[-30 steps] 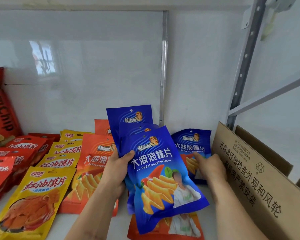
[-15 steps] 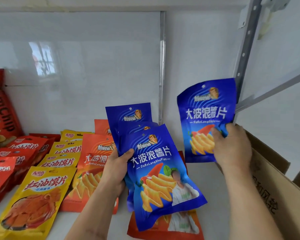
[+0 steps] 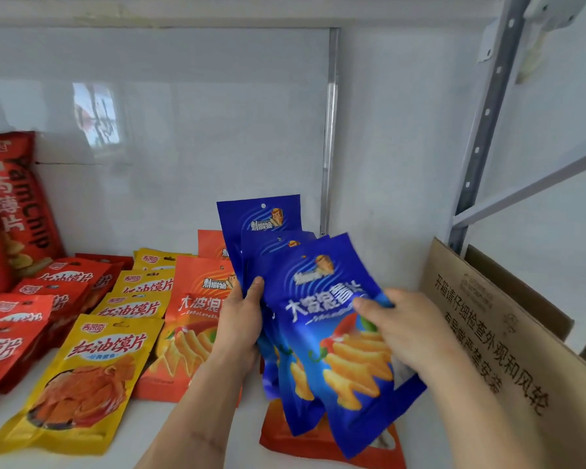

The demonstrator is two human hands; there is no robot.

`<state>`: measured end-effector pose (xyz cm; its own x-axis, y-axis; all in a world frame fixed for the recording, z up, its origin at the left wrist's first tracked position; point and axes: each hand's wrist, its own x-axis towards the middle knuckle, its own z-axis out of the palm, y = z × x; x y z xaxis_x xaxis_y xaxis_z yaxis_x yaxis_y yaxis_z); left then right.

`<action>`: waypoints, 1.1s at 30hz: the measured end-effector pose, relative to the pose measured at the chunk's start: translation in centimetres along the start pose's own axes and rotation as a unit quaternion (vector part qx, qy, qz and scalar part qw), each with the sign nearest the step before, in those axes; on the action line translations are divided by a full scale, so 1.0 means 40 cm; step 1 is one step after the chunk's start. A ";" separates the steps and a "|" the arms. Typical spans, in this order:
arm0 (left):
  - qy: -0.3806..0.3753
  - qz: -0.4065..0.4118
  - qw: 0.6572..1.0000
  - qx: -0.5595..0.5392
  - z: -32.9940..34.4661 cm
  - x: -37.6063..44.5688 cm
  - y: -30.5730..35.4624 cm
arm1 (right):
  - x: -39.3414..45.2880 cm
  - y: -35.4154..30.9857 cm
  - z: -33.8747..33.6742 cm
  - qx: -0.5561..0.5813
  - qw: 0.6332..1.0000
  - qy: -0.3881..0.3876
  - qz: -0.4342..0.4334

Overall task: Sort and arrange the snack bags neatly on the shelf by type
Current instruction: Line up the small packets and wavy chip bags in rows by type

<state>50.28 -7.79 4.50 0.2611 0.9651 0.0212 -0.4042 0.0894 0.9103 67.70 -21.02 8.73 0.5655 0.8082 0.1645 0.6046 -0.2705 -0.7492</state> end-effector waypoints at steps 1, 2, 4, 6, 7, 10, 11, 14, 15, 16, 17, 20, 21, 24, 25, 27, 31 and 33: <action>0.000 -0.003 1.000 0.002 0.000 0.000 -0.001 | -0.001 0.008 0.025 -0.019 1.000 -0.007 0.009; 0.001 -0.007 1.000 0.000 0.001 -0.001 0.000 | -0.001 0.015 0.043 -0.035 0.999 -0.004 0.016; 0.000 -0.021 1.000 -0.012 0.002 -0.002 0.003 | -0.003 0.022 0.061 -0.060 0.998 0.016 0.025; -0.013 -0.037 0.999 -0.027 0.006 -0.007 0.009 | -0.015 0.014 0.065 -0.093 0.995 0.031 0.023; -0.027 -0.042 0.998 -0.034 0.009 -0.012 0.013 | -0.020 0.011 0.064 -0.104 0.994 0.037 0.021; -0.073 -0.044 0.994 -0.065 0.015 -0.022 0.019 | -0.021 0.012 0.065 -0.109 0.993 0.042 0.025; -0.081 -0.043 0.993 -0.070 0.013 -0.021 0.017 | -0.020 0.013 0.066 -0.105 0.993 0.044 0.026; -0.097 -0.042 0.992 -0.068 0.008 -0.020 0.014 | -0.021 0.015 0.070 -0.101 0.993 0.047 0.028; -0.100 -0.043 0.992 -0.062 0.006 -0.019 0.013 | -0.023 0.014 0.070 -0.099 0.993 0.049 0.029; -0.105 -0.042 0.992 -0.054 0.005 -0.018 0.014 | -0.024 0.015 0.070 -0.095 0.994 0.052 0.030; -0.109 -0.042 0.992 -0.049 0.004 -0.017 0.015 | -0.025 0.016 0.071 -0.090 0.994 0.054 0.031; -0.096 -0.051 0.993 -0.044 0.005 -0.016 0.014 | -0.032 0.018 0.069 -0.077 0.995 0.056 0.035; -0.082 -0.058 0.994 -0.044 0.005 -0.015 0.012 | -0.033 0.020 0.069 -0.074 0.995 0.057 0.034; -0.057 -0.072 0.994 -0.056 0.016 -0.016 0.008 | -0.040 0.024 0.068 -0.062 0.995 0.065 0.032; -0.057 -0.076 0.994 -0.060 0.023 -0.019 0.009 | -0.043 0.025 0.065 -0.057 0.996 0.069 0.032; -0.058 -0.082 0.992 -0.070 0.045 -0.027 0.014 | -0.051 0.030 0.052 -0.051 0.995 0.081 0.029; -0.072 -0.100 0.989 -0.081 0.118 -0.048 0.016 | -0.062 0.046 -0.006 -0.056 0.990 0.122 0.041; -0.091 -0.115 0.986 -0.078 0.164 -0.052 0.007 | -0.070 0.059 -0.042 -0.059 0.986 0.148 0.055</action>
<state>55.37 -11.38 7.42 0.5081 0.8564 -0.0914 -0.4419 0.3503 0.8258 68.50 -24.81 7.58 0.7590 0.5878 0.2801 0.5826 -0.4209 -0.6953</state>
